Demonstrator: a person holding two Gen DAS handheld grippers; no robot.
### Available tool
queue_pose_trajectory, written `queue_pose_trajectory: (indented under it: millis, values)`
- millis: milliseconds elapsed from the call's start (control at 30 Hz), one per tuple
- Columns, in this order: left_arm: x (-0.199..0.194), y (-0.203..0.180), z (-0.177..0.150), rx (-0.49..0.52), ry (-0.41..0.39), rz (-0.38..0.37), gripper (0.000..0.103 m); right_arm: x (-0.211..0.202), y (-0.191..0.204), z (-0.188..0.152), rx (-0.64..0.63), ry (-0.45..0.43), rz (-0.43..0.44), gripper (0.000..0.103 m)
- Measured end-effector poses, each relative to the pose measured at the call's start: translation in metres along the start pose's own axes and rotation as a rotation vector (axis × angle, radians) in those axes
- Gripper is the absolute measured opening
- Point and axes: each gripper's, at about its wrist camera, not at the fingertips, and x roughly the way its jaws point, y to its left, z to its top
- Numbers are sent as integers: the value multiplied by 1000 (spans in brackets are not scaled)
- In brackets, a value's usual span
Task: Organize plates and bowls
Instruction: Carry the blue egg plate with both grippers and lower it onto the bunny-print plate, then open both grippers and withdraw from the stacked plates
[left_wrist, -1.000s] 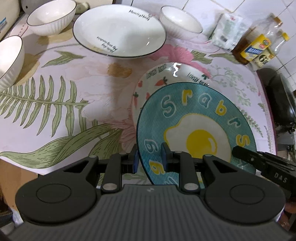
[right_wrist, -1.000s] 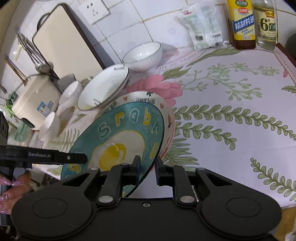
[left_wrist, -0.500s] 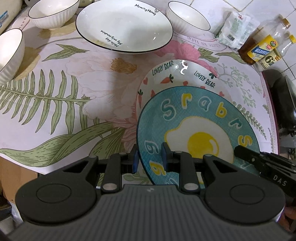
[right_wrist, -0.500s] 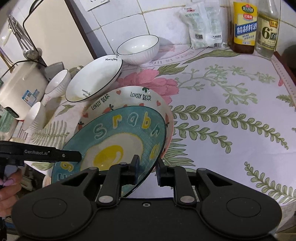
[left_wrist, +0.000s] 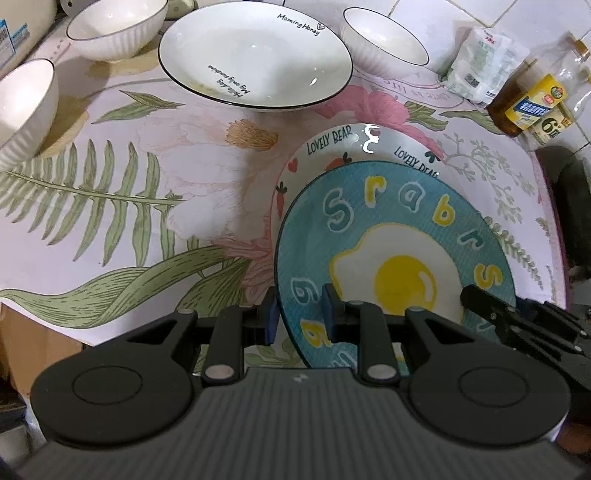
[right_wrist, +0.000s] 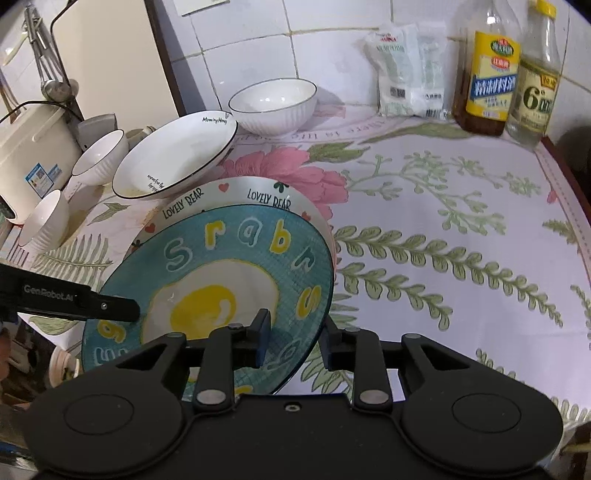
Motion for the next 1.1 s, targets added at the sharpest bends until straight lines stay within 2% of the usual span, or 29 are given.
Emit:
queue_pose_trajectory:
  millis: [300,533,767,867,1100]
  values:
    - [2,-21,-2,-7,-54,134,25,11,1,-6,-56,-96,-31,38]
    - [1,-22,-3,-12,-81,161,26,17,1,-7,-97,-143,-40,39]
    - [-22,-17,-10,-6,-110,110,27,6,2,-10,-119,-177,-42,39]
    - [-39,-14,-15,2,-129,77,27,-11,6,-11,-139,-181,-41,39]
    - [-89,-10,-22,47,-197,18,28,-71,19,-5,-142,-216,32,39]
